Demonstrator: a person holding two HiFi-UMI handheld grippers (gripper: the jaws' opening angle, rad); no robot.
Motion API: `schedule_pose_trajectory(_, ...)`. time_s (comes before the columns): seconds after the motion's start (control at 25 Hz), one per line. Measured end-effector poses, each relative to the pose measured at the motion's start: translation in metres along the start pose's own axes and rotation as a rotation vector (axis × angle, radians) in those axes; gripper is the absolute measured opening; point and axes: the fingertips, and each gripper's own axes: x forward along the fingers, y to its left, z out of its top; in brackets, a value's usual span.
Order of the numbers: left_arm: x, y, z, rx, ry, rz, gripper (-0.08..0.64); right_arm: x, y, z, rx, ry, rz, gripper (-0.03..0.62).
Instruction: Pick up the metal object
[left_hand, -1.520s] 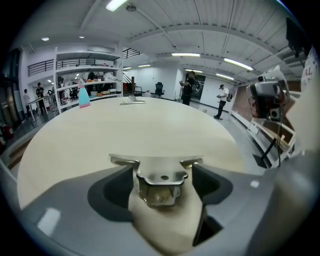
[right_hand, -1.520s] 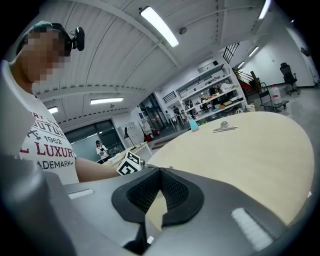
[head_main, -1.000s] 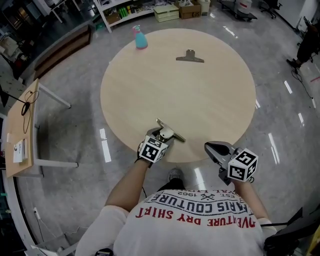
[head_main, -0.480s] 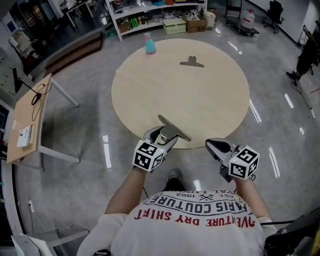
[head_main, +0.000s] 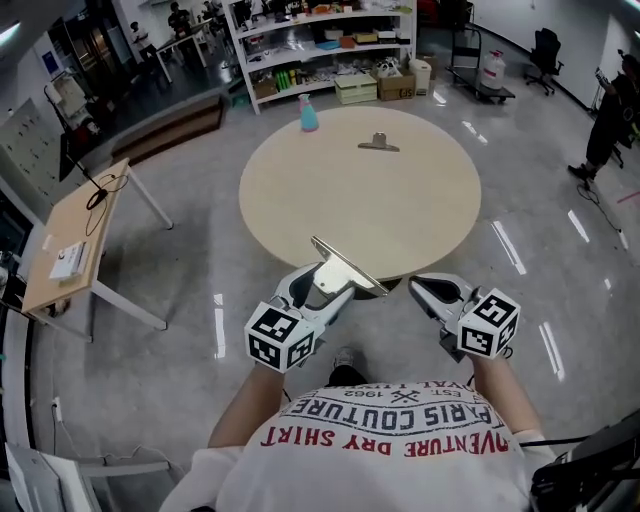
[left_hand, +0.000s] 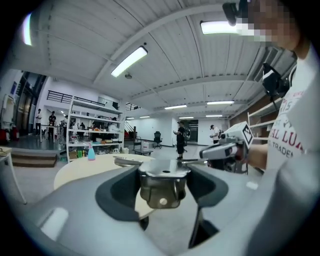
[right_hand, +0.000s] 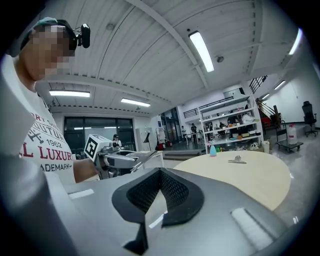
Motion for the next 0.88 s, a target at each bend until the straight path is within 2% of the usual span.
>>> schedule_pose_trajectory(0.32, -0.016, -0.030, 0.000, 0.011, -0.006, 0.009, 0.284, -0.023, 0.023, 0.002, -0.015, -0.024, 0.016, 0.002)
schedule_pose_trajectory(0.88, -0.014, -0.049, -0.002, 0.039, 0.019, -0.006, 0.284, -0.041, 0.022, -0.012, 0.010, -0.009, -0.003, 0.000)
